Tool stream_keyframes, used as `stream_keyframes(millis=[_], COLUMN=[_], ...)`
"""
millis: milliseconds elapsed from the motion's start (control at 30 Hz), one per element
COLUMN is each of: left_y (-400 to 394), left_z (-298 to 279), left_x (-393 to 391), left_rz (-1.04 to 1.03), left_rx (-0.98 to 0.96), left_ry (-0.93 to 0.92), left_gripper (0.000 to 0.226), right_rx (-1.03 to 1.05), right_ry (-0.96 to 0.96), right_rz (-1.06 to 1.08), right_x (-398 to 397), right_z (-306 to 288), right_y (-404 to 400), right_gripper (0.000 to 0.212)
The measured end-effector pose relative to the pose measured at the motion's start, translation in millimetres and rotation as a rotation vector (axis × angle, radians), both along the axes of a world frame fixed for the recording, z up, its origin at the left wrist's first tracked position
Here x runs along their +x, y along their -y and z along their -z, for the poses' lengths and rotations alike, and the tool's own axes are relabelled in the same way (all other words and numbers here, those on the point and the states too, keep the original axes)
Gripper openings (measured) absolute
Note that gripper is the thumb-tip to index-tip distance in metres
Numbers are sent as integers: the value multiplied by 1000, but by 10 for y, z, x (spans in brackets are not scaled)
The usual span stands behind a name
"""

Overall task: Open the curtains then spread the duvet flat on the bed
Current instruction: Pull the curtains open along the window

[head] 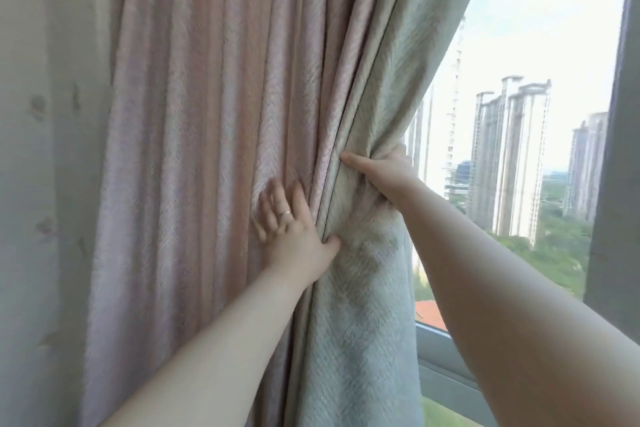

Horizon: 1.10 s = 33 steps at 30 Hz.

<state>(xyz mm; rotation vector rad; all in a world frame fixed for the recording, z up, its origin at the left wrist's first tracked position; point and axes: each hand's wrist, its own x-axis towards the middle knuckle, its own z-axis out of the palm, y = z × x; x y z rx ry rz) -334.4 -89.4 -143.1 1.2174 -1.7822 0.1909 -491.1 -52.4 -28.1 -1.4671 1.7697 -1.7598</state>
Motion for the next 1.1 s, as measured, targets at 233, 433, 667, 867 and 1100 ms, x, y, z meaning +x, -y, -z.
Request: stream_keyframes(millis=[233, 433, 667, 867, 1100], left_y=[589, 1015, 1504, 2055, 2763], left_z=[-347, -596, -754, -843, -838], left_x=[672, 1068, 1370, 1855, 2439], left_rz=[-120, -202, -372, -513, -509], left_rx=[-94, 82, 192, 144, 202], left_ry=[-117, -162, -293, -308, -303], left_gripper=[116, 143, 155, 129, 122], right_rx=[22, 82, 178, -1, -601], right_ry=[-119, -260, -372, -331, -498], right_rz=[-170, -262, -404, -442, -97], right_x=[736, 1392, 1942, 2222, 2506], right_z=[-2, -79, -178, -332, -893], right_y=[1101, 1899, 2426, 2647, 2960], right_gripper=[130, 132, 137, 147, 119])
